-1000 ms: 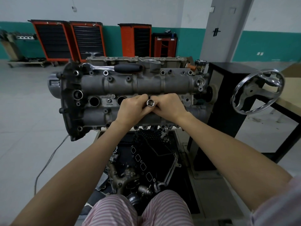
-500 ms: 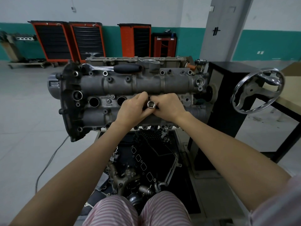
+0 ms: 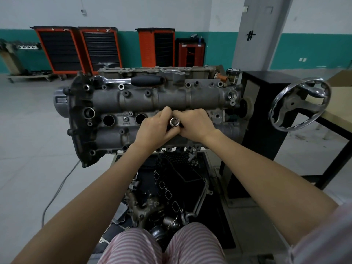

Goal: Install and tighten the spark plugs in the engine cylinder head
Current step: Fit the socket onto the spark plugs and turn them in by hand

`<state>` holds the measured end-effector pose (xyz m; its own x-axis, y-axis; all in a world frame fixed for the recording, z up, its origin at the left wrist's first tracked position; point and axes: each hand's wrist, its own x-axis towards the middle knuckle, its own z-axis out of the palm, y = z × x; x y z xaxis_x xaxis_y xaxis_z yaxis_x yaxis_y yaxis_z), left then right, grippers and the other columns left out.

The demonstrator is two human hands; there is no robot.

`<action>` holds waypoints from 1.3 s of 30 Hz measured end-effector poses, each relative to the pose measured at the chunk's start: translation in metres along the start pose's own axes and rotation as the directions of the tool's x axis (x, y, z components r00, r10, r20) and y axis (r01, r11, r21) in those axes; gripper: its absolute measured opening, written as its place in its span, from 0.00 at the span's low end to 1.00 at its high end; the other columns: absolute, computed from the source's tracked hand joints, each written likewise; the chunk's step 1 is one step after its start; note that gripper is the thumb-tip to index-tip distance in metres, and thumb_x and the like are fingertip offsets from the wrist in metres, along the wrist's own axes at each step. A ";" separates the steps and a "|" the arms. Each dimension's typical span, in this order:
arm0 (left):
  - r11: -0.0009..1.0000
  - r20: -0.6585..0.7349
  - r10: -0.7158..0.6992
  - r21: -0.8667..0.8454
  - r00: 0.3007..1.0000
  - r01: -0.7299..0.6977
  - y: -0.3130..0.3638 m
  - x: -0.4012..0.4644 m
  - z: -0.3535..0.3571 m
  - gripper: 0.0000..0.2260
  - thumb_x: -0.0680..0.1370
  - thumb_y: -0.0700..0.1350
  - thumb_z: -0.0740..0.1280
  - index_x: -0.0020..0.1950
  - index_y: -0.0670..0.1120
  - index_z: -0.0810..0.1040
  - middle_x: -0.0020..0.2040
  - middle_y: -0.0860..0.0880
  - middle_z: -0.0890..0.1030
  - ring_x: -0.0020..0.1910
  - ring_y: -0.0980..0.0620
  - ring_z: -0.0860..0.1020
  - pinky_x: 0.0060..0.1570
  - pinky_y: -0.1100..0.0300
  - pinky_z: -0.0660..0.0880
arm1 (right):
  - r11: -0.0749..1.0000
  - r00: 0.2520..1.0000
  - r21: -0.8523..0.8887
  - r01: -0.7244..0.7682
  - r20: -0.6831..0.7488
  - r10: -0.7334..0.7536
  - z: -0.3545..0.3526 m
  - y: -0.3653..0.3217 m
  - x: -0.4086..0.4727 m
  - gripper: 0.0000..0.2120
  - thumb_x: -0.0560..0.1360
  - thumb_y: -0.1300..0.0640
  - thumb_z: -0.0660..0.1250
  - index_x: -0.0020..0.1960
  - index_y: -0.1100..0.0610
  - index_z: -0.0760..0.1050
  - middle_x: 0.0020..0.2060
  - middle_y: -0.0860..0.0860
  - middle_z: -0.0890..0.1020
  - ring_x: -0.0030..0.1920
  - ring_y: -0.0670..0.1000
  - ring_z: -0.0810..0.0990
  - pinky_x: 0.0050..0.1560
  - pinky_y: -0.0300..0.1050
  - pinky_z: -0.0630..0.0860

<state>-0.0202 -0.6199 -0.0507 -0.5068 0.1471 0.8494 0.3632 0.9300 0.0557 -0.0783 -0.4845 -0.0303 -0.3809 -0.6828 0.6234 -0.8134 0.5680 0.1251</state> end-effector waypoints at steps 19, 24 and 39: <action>0.994 0.187 0.113 -0.018 0.976 -0.112 -0.020 0.008 -0.010 0.20 0.75 0.54 0.59 0.36 0.38 0.76 0.32 0.42 0.79 0.31 0.41 0.77 0.26 0.52 0.72 | 0.995 0.997 0.077 -0.057 -0.048 0.061 0.001 0.000 -0.002 0.10 0.69 0.55 0.68 0.39 0.62 0.74 0.32 0.58 0.80 0.34 0.62 0.79 0.31 0.47 0.67; 0.984 0.062 0.162 0.069 0.985 -0.166 -0.014 0.003 -0.007 0.16 0.74 0.49 0.61 0.33 0.38 0.73 0.27 0.44 0.75 0.22 0.43 0.73 0.19 0.61 0.64 | 0.998 0.999 0.052 -0.046 -0.008 0.047 0.002 0.002 -0.001 0.12 0.70 0.50 0.66 0.44 0.60 0.73 0.37 0.54 0.81 0.40 0.59 0.80 0.34 0.47 0.66; 0.991 0.009 0.130 0.008 0.991 -0.130 -0.010 0.010 -0.003 0.17 0.73 0.51 0.61 0.32 0.39 0.70 0.25 0.45 0.73 0.22 0.43 0.72 0.22 0.61 0.64 | 0.994 0.991 0.103 0.031 -0.133 -0.017 -0.003 -0.001 -0.003 0.04 0.66 0.62 0.71 0.36 0.62 0.77 0.29 0.59 0.80 0.29 0.61 0.79 0.26 0.47 0.70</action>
<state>-0.0264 -0.6290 -0.0414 -0.4624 0.2696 0.8447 0.4201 0.9056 -0.0591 -0.0751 -0.4818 -0.0303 -0.3052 -0.6250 0.7184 -0.8656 0.4965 0.0642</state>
